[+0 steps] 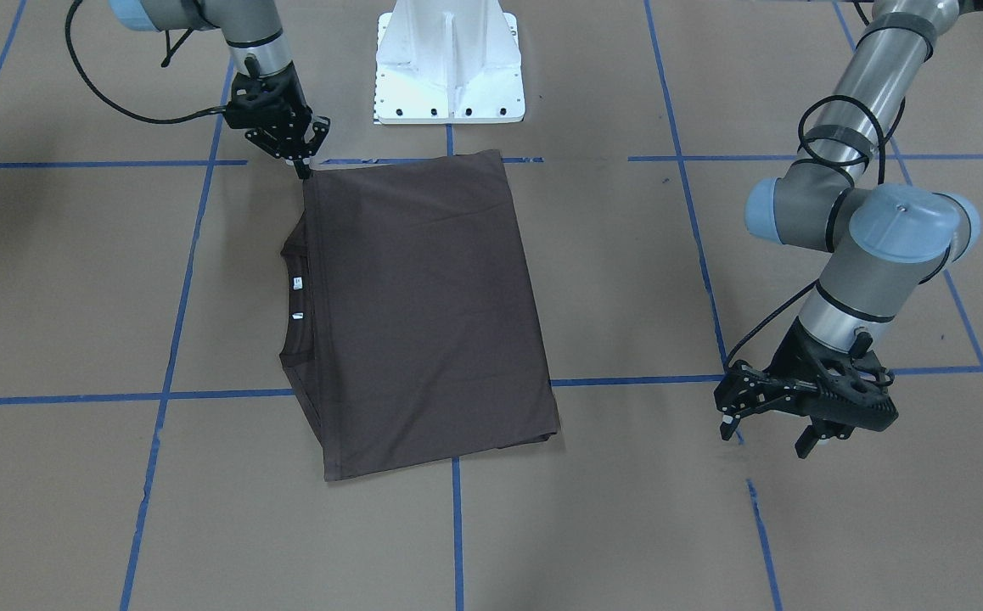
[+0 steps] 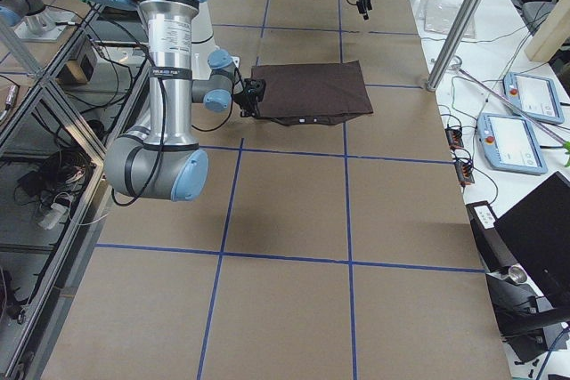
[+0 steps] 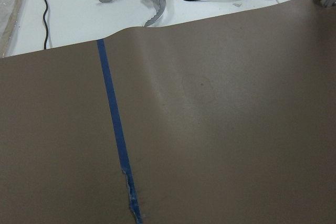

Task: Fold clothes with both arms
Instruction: 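Move the right gripper to the shirt's side while the left gripper lowers near the hem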

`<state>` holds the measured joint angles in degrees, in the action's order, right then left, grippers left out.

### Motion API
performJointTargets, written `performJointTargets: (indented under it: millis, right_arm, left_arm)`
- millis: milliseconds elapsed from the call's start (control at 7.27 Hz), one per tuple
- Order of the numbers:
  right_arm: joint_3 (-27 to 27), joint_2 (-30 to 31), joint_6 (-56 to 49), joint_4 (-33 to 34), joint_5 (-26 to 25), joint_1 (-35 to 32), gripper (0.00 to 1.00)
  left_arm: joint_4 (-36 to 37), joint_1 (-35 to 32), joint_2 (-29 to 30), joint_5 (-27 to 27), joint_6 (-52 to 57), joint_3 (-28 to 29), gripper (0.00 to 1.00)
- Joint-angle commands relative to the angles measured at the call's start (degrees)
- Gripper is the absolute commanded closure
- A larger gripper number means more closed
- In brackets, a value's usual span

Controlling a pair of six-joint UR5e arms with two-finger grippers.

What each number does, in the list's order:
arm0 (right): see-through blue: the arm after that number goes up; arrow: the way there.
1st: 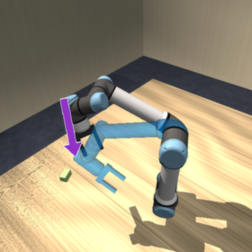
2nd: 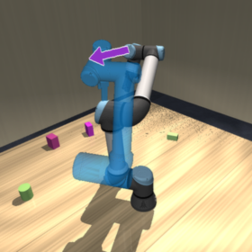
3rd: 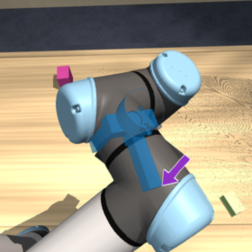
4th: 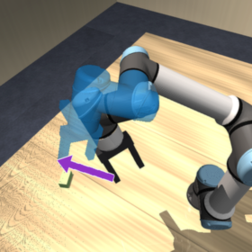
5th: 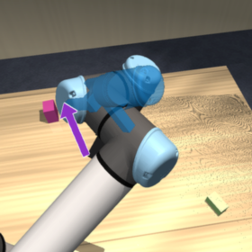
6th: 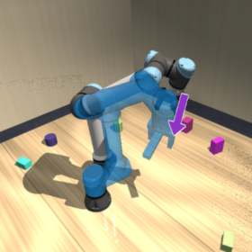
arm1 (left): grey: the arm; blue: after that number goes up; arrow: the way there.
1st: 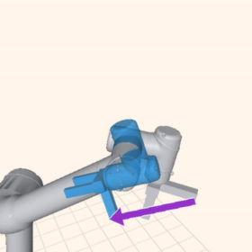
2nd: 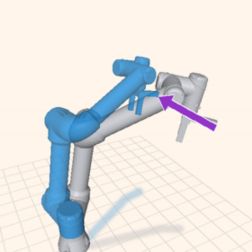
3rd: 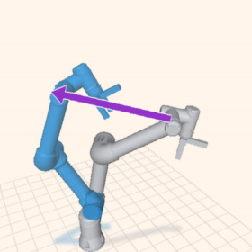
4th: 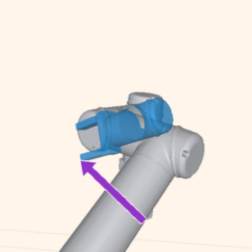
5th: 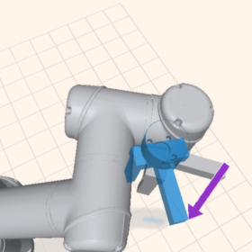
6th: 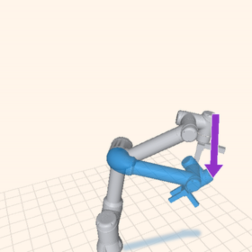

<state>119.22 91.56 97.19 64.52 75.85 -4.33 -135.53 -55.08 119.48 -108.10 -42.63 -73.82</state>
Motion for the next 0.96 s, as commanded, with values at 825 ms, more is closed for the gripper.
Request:
performJointTargets:
  millis: [825]
  right_arm:
    - [4.2, -0.2, -5.6, -7.0, 17.7, -22.1, 0.00]
  left_arm:
    - [3.6, 15.5, -8.5, 0.0, -32.9, -25.9, 0.00]
